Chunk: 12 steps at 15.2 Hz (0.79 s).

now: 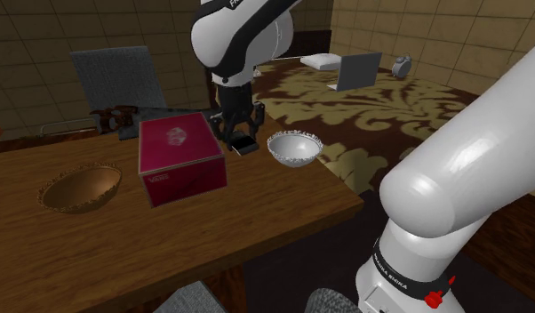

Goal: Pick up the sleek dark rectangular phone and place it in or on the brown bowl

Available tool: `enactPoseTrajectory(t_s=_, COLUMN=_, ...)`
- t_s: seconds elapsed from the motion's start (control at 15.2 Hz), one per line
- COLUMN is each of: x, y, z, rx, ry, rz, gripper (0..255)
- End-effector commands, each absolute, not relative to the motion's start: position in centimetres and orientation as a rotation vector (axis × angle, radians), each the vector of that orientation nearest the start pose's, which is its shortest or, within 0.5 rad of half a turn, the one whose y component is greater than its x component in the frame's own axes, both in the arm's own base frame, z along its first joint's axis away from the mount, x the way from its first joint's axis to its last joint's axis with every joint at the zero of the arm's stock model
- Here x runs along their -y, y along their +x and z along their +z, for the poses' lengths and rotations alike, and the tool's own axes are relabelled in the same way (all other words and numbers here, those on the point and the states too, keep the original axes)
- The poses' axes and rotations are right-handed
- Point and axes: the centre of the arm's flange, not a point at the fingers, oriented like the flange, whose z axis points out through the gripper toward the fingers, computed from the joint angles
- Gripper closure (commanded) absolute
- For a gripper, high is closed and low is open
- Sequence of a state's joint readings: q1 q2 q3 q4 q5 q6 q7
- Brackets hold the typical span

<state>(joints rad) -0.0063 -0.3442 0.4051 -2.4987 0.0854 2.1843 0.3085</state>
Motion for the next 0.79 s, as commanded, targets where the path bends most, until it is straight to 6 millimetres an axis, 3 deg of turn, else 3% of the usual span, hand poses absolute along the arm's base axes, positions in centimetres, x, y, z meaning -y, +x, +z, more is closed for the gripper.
enactPoseTrajectory(t_s=0.0, x=-16.9, y=39.5, z=41.0, rx=0.032, ry=-3.198, rz=-0.044, gripper=255)
enactPoseTrajectory(t_s=0.07, x=-16.9, y=39.5, z=41.4, rx=0.032, ry=-3.198, rz=-0.044, gripper=255)
enactPoseTrajectory(t_s=0.73, x=-29.3, y=43.8, z=41.6, rx=0.032, ry=-3.198, rz=-0.044, gripper=255)
